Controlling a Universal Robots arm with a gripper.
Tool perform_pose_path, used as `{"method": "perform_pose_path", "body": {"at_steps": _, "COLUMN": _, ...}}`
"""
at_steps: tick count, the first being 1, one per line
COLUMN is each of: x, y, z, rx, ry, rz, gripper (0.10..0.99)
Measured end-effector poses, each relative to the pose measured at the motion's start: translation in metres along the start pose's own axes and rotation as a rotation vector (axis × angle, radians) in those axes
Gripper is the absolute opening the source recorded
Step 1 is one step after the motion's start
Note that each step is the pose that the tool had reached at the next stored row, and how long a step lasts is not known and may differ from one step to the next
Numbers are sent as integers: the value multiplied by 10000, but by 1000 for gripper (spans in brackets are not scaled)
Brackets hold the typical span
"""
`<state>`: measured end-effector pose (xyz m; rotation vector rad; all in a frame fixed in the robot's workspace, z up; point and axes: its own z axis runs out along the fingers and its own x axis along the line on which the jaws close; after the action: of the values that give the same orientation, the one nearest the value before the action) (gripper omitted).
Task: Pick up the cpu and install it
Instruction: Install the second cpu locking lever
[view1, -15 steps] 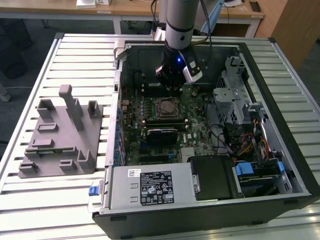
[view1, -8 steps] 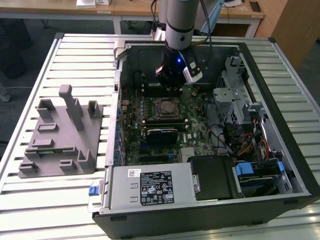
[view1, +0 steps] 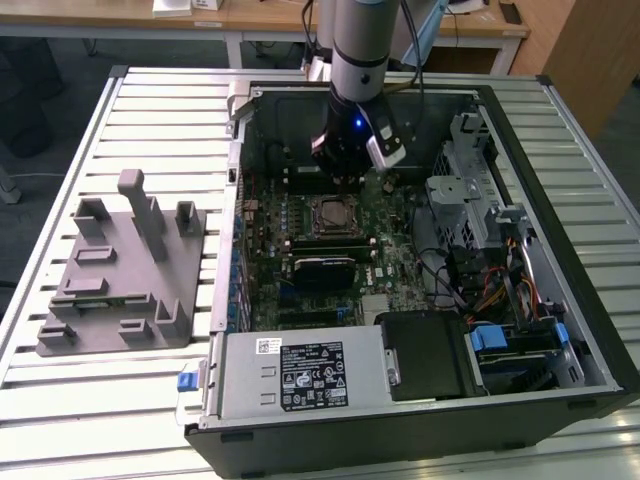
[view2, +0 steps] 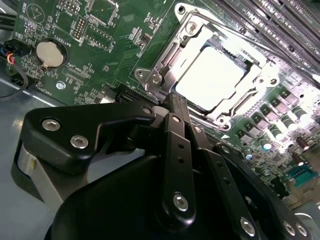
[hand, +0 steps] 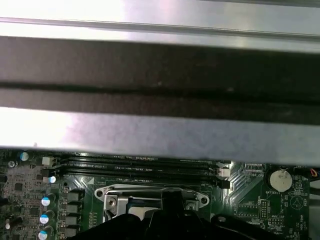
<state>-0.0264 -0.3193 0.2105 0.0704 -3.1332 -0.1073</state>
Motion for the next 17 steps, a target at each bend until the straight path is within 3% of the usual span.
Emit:
{"method": "perform_pose_path", "body": {"at_steps": 12, "x": 6, "y": -112, "z": -18, "rx": 1, "ry": 1, "rz": 2, "gripper": 106}}
{"method": "perform_pose_path", "body": {"at_steps": 17, "x": 6, "y": -104, "z": -151, "rx": 1, "ry": 0, "rz": 1, "gripper": 106}}
